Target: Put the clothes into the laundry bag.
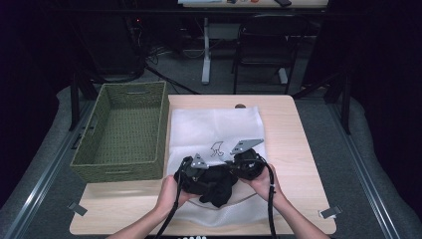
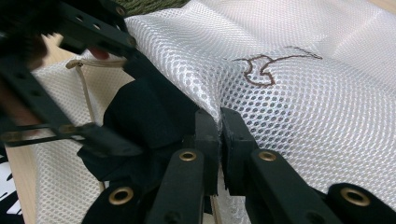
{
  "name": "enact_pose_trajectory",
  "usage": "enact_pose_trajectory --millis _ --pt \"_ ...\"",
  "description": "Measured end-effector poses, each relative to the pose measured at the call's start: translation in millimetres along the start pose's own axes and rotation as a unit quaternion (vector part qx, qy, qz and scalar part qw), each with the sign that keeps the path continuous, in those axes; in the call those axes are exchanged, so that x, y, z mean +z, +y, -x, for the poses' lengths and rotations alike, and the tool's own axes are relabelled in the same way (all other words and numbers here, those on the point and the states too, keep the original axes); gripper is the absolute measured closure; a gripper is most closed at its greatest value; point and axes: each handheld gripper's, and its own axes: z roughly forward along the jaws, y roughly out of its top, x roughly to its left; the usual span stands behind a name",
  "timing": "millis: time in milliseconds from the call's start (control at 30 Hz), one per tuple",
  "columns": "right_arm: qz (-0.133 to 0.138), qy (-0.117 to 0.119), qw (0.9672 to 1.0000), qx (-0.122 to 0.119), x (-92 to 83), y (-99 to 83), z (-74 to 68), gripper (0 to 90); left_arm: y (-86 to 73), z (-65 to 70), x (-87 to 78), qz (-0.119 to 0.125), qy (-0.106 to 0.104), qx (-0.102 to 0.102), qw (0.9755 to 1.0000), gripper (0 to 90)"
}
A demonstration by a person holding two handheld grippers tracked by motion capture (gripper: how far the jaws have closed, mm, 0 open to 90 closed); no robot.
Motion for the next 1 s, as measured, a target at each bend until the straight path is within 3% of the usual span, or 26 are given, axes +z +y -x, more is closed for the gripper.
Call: enact_pose_trajectory --millis 167,267,433,533,600,633,733,833,1000 --pt "-0.001 0.0 1.0 0.001 0.3 0.1 0.4 86.9 -9.5 0.6 -8.4 -0.009 -0.012 -0.017 0.9997 26.2" --pt "-0.002 0.0 1.0 0.001 0.5 0.2 0.4 86.9 -14.3 4.3 -1.0 -0.02 -0.019 -0.026 0.9993 20.6" --pt "-0.001 0.001 1.0 0.0 0.9 0.0 0.0 86.9 -17.2 8.7 17.7 -0.016 -0.001 -0.038 0.9991 18.9" --pt "-0.003 0.001 1.0 -0.001 2.1 -0.4 0.0 86.9 -18.9 8.7 24.3 0.002 0.014 -0.058 0.9982 26.4" --pt "-0.003 0.0 1.0 -0.002 2.6 -0.1 -0.3 86.9 -21.8 9.3 30.3 0.017 0.027 -0.065 0.9974 40.4" --pt "-0.003 0.0 1.0 -0.002 3.0 0.2 -0.7 86.9 -21.9 8.7 31.2 0.018 0.025 -0.067 0.9973 48.3" --pt "-0.003 -0.002 1.0 -0.004 2.9 0.5 -0.8 87.0 -20.0 5.9 32.7 0.028 0.013 -0.073 0.9969 61.0" --pt "-0.001 -0.001 1.0 0.001 0.9 1.4 -1.2 87.0 -18.5 4.2 33.0 0.039 0.016 -0.076 0.9962 64.7" --pt "0.009 0.002 1.0 0.003 -3.7 3.9 -1.6 87.0 -12.7 1.6 30.4 0.068 0.04 -0.081 0.9936 66.2"
